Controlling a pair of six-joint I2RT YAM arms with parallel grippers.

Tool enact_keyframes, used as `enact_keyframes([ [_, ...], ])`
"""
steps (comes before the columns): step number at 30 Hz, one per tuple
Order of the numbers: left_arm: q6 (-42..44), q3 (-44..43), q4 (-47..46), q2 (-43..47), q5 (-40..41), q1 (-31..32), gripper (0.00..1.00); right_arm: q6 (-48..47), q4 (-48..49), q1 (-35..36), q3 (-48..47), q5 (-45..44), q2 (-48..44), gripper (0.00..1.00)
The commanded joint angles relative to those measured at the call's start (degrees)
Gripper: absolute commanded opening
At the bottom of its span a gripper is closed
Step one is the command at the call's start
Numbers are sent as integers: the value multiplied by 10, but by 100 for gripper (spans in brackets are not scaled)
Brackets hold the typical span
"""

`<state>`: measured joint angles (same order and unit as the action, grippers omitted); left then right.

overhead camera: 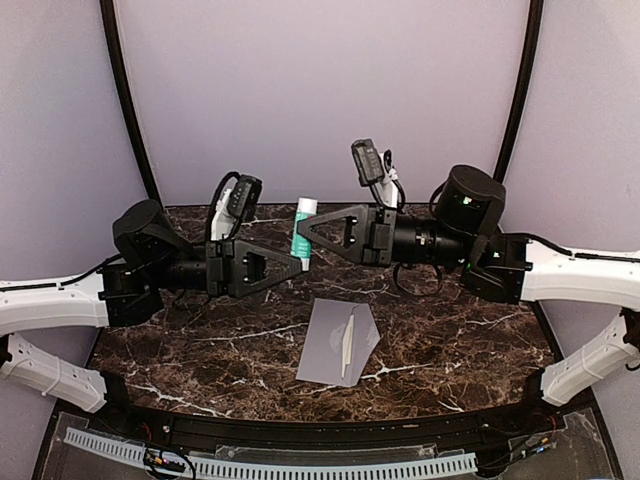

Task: Place the letter into the envelope and seal it
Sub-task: Unscrew the solid glue.

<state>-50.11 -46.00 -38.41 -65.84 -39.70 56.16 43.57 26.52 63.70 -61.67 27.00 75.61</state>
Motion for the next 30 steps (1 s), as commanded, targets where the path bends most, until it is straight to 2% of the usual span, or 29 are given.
enact_keyframes([
  [1,81,-29,151,26,115,-3,0,-16,-71,6,-38,-47,-8,0],
  [8,109,-49,253,30,178,-3,0,-2,-165,8,-87,-110,31,0],
  [15,123,-57,342,36,268,-3,0,35,-303,19,-155,-228,93,0],
  [20,128,-66,374,25,285,-3,0,39,-407,30,-226,-287,156,0],
  [30,127,-68,404,6,293,-3,0,78,-476,36,-271,-335,207,0],
])
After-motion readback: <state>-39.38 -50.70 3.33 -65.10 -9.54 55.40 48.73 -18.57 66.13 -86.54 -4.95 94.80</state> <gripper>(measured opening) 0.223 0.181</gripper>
